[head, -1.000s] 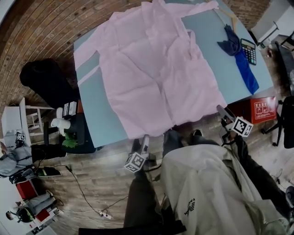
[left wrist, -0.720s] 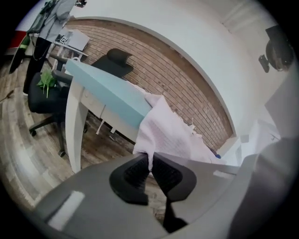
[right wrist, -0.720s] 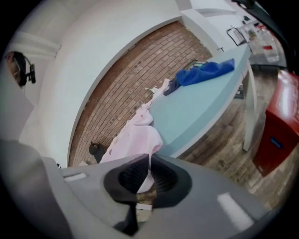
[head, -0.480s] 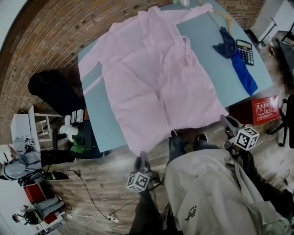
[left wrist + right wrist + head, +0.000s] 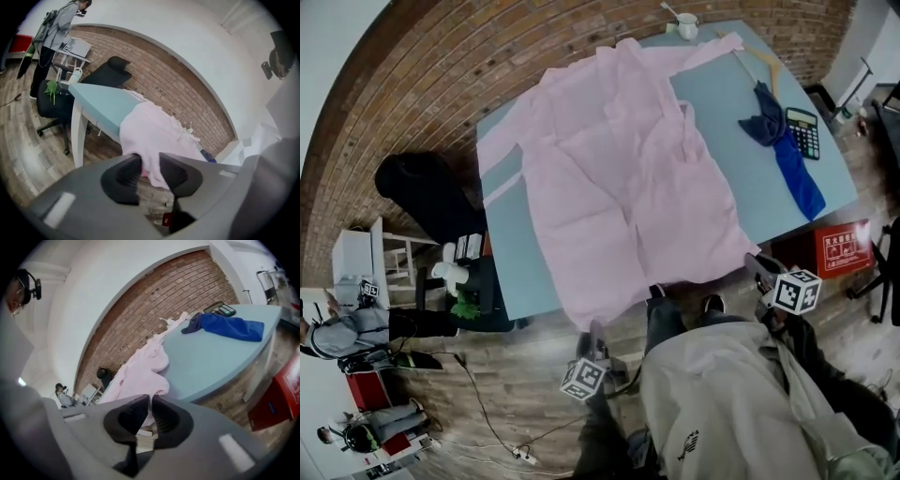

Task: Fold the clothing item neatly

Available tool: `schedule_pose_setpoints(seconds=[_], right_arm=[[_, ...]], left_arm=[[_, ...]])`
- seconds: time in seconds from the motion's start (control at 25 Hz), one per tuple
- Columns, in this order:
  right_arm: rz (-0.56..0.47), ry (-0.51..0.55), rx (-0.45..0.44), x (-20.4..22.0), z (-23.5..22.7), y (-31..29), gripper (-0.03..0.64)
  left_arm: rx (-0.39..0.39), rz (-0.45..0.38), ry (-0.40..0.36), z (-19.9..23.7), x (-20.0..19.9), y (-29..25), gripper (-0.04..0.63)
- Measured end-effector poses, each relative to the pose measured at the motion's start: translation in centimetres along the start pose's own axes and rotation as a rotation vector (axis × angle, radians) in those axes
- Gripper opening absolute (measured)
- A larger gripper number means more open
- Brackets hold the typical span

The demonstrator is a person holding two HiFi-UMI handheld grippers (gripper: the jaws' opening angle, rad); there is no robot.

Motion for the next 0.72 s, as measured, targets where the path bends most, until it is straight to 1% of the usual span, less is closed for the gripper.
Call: schedule_pose_setpoints(seconds=[0.04, 0.08, 0.12, 0.16, 0.2, 0.24, 0.28, 0.32, 0.36, 0.4, 0.48, 0.52, 0.56, 0.6, 0.64, 0.68, 0.72], right_arm=[[0.006, -0.003, 0.06, 0.2, -0.7, 0.2, 0.037], [0.015, 0.005, 0.122, 0.4, -1.3, 0.6, 0.061], [0.028, 0.027, 0.177, 0.4, -1.7, 1.1, 0.061], [0.043, 0.064, 0.212, 0.3, -1.7, 1.6, 0.061], [0.052, 0.112, 0.226, -0.1, -1.2, 1.9, 0.061], [0.049, 0.165, 0.225, -0.7, -0.4, 2.0, 0.051], [0.037, 0.22, 0.219, -1.4, 0.8, 1.9, 0.048], [0.018, 0.272, 0.215, -2.2, 2.2, 1.6, 0.048], [-0.006, 0.323, 0.221, -3.0, 3.6, 1.2, 0.048], [-0.032, 0.379, 0.244, -4.0, 4.9, 0.8, 0.046], [-0.06, 0.539, 0.348, -6.2, 6.9, 0.2, 0.044], [-0.041, 0.647, 0.401, -6.9, 7.5, 0.1, 0.041], [0.002, 0.757, 0.437, -7.2, 7.8, 0.1, 0.035], [0.06, 0.843, 0.456, -6.9, 7.5, 0.1, 0.031], [0.126, 0.888, 0.464, -6.1, 6.8, 0.4, 0.02], [0.197, 0.887, 0.471, -5.0, 5.7, 1.1, 0.018], [0.273, 0.851, 0.487, -3.7, 4.3, 2.2, 0.018]], left_arm=[[-0.027, 0.031, -0.015, 0.3, 0.6, 0.2, 0.194], [-0.051, 0.054, -0.055, 0.3, 0.9, 0.7, 0.27], [-0.068, 0.067, -0.124, 0.0, 0.8, 1.3, 0.272], [-0.075, 0.067, -0.212, -0.8, 0.3, 1.7, 0.272], [-0.069, 0.055, -0.299, -1.8, -0.6, 1.9, 0.264], [-0.054, 0.032, -0.369, -3.0, -1.7, 1.7, 0.218], [-0.035, 0.003, -0.413, -4.1, -3.1, 1.4, 0.167], [-0.011, -0.025, -0.434, -5.2, -4.6, 0.9, 0.147], [0.017, -0.052, -0.444, -6.1, -6.2, 0.1, 0.147], [0.051, -0.073, -0.45, -7.1, -7.8, -0.8, 0.147], [0.13, -0.099, -0.462, -9.0, -10.8, -3.0, 0.147], [0.173, -0.104, -0.462, -9.7, -12.0, -4.2, 0.147], [0.213, -0.105, -0.455, -10.3, -13.0, -5.5, 0.147], [0.247, -0.1, -0.447, -10.7, -13.5, -6.8, 0.147], [0.272, -0.083, -0.44, -10.8, -13.6, -8.1, 0.147], [0.287, -0.054, -0.433, -10.9, -13.2, -9.2, 0.147], [0.295, -0.019, -0.426, -10.9, -12.6, -10.1, 0.147]])
Point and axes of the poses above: the fingertips, and each gripper's own axes: y backward along the fingers, z to its left, x out of its underside, the point moved 6 cm from there along y, backward along the fingers, and after that the axes turned 10 degrees about -z, right-handed, at the moved point
